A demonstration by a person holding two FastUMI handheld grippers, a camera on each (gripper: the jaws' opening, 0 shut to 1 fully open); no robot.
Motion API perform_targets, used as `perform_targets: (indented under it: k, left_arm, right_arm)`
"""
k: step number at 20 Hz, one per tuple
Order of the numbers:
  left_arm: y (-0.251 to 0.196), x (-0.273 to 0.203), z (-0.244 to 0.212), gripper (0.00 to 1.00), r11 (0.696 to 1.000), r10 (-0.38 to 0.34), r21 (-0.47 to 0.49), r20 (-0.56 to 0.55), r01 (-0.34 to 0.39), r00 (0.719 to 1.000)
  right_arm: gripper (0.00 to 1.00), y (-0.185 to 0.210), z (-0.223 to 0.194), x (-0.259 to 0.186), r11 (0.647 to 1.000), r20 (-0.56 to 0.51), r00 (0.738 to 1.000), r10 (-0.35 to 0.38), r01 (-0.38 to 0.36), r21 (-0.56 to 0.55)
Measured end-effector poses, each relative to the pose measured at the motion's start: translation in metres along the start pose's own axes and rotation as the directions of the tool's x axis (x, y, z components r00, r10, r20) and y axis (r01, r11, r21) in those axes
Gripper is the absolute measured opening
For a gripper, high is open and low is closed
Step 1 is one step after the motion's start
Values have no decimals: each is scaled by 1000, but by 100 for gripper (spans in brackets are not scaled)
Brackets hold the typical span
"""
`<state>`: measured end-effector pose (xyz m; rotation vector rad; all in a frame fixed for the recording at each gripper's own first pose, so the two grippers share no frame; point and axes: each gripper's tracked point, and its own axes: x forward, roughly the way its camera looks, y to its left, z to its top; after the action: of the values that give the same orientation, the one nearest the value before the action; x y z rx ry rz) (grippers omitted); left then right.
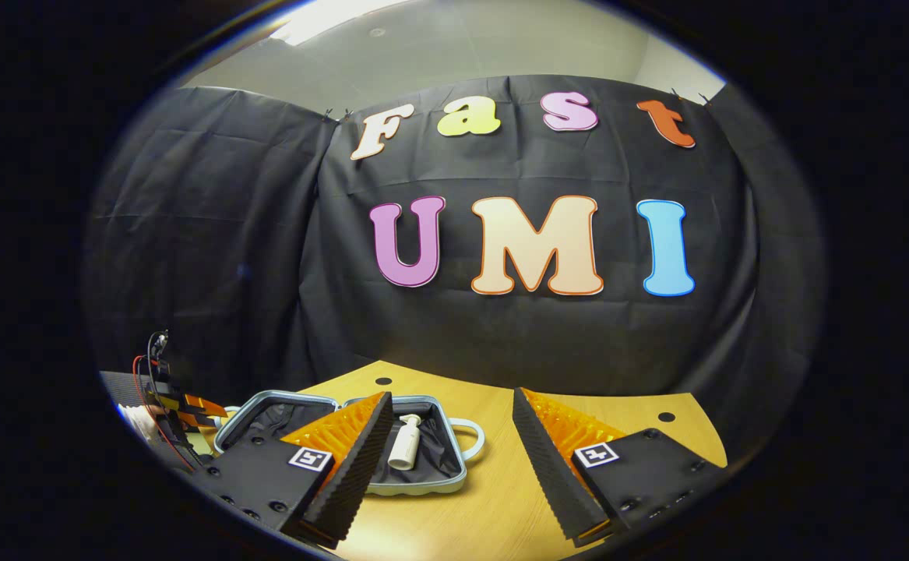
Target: First open the suitcase, pack the skin care products into it, and then close the suitcase.
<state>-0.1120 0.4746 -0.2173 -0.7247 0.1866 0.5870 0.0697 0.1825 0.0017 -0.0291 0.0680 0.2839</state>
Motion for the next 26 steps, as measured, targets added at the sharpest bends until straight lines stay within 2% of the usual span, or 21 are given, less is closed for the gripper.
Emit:
perform_targets:
  k: [2,3,6,8,10,11,15,19,22,26]
  left_arm:
    - [1,9,-3,86,999,-8,-31,-17,8,1000]
    - [1,12,-5,67,999,-13,-44,-26,12,1000]
    - [-10,16,-8,24,993,-54,-110,-33,50,998]
    - [-12,18,-4,9,994,-43,-104,-23,40,999]
    - [-16,15,-3,6,996,-30,-80,-32,27,999]
    - [-21,12,-2,2,997,-29,-75,-39,26,999]
    - [-51,-6,19,3,1000,-17,19,4,17,1000]
    - [-126,-43,54,2,989,-90,128,74,81,993]
    - [-195,-63,62,2,961,-133,254,92,106,987]
    - [-282,-69,47,2,887,-100,460,114,36,988]
  right_arm:
    - [97,2,-2,-1,1000,-6,1000,1,-1,-8]
    - [97,1,-4,-1,1000,-11,1000,0,0,-12]
    - [97,-3,-6,-3,1000,-20,1000,-7,7,-19]
    - [97,-7,-6,-6,999,-19,1000,-17,17,-27]
    - [97,-11,-9,-9,999,-27,999,-25,25,-31]
    - [97,-14,-10,-9,999,-30,999,-30,29,-32]
    - [97,-22,-23,-9,999,-54,998,-37,36,-17]
    - [98,-28,-36,-11,999,-79,996,-33,31,-19]
    - [97,-32,-42,-13,1000,-86,996,-24,23,-15]
    - [97,-47,-41,-16,999,-71,997,-29,28,-20]
